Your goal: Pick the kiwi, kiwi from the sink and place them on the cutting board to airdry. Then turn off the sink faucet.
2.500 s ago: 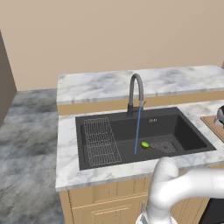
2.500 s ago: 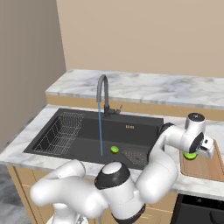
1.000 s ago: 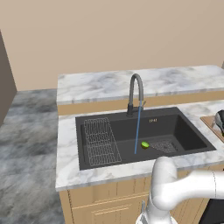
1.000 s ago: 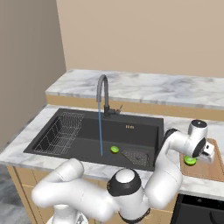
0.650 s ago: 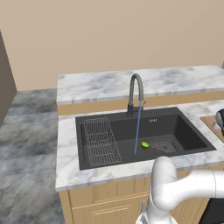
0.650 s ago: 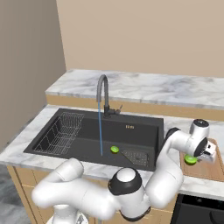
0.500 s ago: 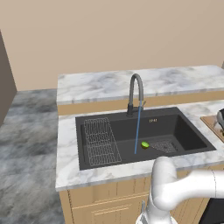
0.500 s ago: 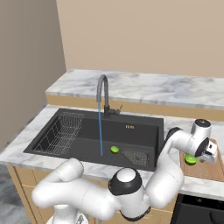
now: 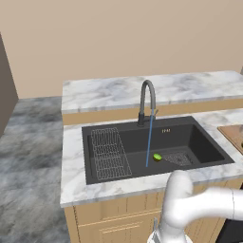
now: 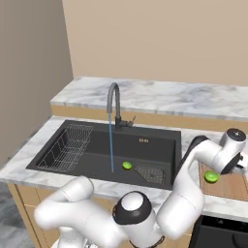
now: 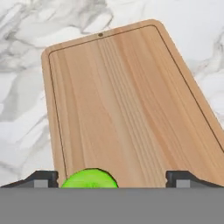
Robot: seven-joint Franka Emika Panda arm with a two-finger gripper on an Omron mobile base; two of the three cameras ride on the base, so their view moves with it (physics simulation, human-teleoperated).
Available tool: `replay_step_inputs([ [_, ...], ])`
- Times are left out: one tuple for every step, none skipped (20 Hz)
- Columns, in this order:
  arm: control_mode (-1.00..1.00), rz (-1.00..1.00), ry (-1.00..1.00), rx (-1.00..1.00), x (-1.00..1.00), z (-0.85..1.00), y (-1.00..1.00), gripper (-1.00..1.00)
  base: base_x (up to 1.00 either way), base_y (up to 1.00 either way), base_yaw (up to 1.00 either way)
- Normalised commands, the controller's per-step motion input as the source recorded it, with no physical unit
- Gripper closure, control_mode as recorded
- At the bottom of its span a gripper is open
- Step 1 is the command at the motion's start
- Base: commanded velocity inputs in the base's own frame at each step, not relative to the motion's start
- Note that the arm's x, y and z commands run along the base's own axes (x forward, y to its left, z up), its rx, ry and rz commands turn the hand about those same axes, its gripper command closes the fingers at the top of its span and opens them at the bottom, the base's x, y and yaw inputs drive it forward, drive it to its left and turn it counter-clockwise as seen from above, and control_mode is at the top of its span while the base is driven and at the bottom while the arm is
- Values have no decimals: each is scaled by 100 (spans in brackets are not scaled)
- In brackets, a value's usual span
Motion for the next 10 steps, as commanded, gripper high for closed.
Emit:
replay_step_inputs([
  [-100, 14, -25, 0, -65, 51, 35, -100, 0, 0, 0],
  [-100, 14, -22, -4, -66, 47, 42, -100, 0, 0, 0],
  [-100, 13, -17, -10, -74, 45, 53, -100, 0, 0, 0],
  [-100, 12, -16, -12, -81, 35, 63, -100, 0, 0, 0],
  [-100, 12, -14, -14, -74, 37, 73, -100, 0, 0, 0],
  [-100, 12, -14, -17, -72, 37, 83, -100, 0, 0, 0],
  [-100, 11, -17, -18, -72, 40, 89, -100, 0, 0, 0],
  [-100, 9, -14, -16, -65, 42, 94, -100, 0, 0, 0],
  [-100, 7, -11, -12, -55, 49, 95, -100, 0, 0, 0],
  [-100, 6, -10, -12, -48, 55, 94, -100, 0, 0, 0],
])
